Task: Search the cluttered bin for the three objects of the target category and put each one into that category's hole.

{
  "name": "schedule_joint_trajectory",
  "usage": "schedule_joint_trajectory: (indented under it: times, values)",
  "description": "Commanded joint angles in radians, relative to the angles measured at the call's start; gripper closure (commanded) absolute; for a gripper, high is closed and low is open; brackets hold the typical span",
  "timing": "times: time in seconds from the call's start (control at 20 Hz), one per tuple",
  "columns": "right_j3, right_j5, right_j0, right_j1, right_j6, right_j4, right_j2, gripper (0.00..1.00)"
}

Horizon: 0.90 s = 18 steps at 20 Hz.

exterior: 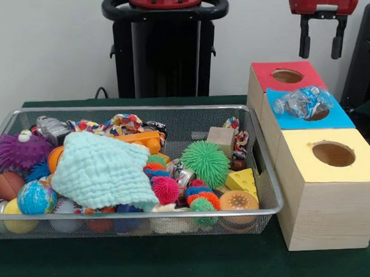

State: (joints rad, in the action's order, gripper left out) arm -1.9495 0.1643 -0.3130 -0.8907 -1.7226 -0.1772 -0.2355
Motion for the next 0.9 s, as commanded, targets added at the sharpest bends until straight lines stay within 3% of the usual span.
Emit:
schedule_joint_trajectory:
  times: [0.05, 0.1, 0.9]
  values:
    - [0.034, -0.042, 0.032, 0.022, -0.113, 0.060, 0.023, 0.00]
    - [0.038, -0.040, 0.031, 0.023, -0.118, 0.067, 0.021, 1.00]
    - [0.038, -0.102, 0.032, 0.047, -0.149, 0.074, 0.024, 1.00]
